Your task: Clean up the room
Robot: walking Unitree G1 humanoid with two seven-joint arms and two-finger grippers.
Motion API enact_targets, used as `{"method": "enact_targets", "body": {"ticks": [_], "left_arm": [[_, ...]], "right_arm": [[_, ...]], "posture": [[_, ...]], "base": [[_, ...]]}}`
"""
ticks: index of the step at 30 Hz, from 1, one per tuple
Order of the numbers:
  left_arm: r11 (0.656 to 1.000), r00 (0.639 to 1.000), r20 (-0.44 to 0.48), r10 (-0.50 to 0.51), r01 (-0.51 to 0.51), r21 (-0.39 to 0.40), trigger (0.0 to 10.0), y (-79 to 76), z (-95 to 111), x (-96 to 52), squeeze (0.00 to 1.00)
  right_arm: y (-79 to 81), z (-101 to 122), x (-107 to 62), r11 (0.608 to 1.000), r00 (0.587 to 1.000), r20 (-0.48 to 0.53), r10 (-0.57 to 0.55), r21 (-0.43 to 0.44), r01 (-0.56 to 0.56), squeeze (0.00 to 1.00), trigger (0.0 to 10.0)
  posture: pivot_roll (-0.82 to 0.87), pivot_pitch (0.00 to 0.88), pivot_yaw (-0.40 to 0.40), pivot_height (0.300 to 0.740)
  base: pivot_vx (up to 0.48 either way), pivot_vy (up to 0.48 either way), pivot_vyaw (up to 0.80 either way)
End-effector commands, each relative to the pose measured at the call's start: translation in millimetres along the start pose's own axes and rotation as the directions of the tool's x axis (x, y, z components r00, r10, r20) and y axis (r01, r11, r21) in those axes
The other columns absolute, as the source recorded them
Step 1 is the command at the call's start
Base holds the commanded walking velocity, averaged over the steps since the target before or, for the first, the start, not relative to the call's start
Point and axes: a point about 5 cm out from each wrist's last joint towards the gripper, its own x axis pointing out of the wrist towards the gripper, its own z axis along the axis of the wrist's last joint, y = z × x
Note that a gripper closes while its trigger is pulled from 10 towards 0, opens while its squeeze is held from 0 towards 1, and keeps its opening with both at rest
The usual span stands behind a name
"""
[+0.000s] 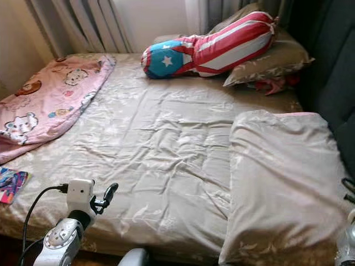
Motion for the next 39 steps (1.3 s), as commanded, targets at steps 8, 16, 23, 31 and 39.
{"method": "enact_targets", "body": {"ticks": [8,16,23,31,39], "left_arm": [[0.998,0.999,-0.033,0.028,-0.029,-0.05,10.0,3.9,-11.4,2.1,0.0],[0.991,0.984,-0.167,0.062,-0.08,-0.104,10.0,6.7,-47.1,-0.9,0.0],[0.985,0.952,-0.296,0.079,-0.119,-0.121,10.0,7.1,-77.9,-5.5,0.0],[0.986,0.912,-0.407,0.052,-0.113,-0.126,10.0,-0.6,-100.2,-9.8,0.0],[0.992,0.815,-0.575,0.074,-0.119,-0.041,10.0,13.6,-130.6,-39.7,0.0]], "right_arm": [[72.8,-18.0,-26.7,0.933,0.937,-0.01,0.35,0.096,-0.348,0.0,10.0],[135.3,-83.7,-100.7,0.813,0.791,-0.197,0.579,0.206,-0.544,0.0,10.0],[144.8,-125.1,-144.8,0.77,0.667,-0.391,0.634,0.246,-0.589,0.0,10.0],[146.0,-140.1,-160.9,0.765,0.608,-0.486,0.628,0.245,-0.595,0.0,10.0],[140.6,-155.4,-176.1,0.775,0.559,-0.576,0.596,0.232,-0.587,0.0,10.0]], "posture": [[0.01,0.019,0.041,0.657],[0.02,0.0,0.029,0.662],[0.01,0.0,0.021,0.707],[0.01,0.0,0.013,0.74],[0.01,0.0,0.014,0.74]], "base": [[0.0,0.0,0.0],[0.0,0.0,0.0],[0.0,0.0,0.0],[0.0,0.0,0.0],[0.0,0.0,0.0]]}}
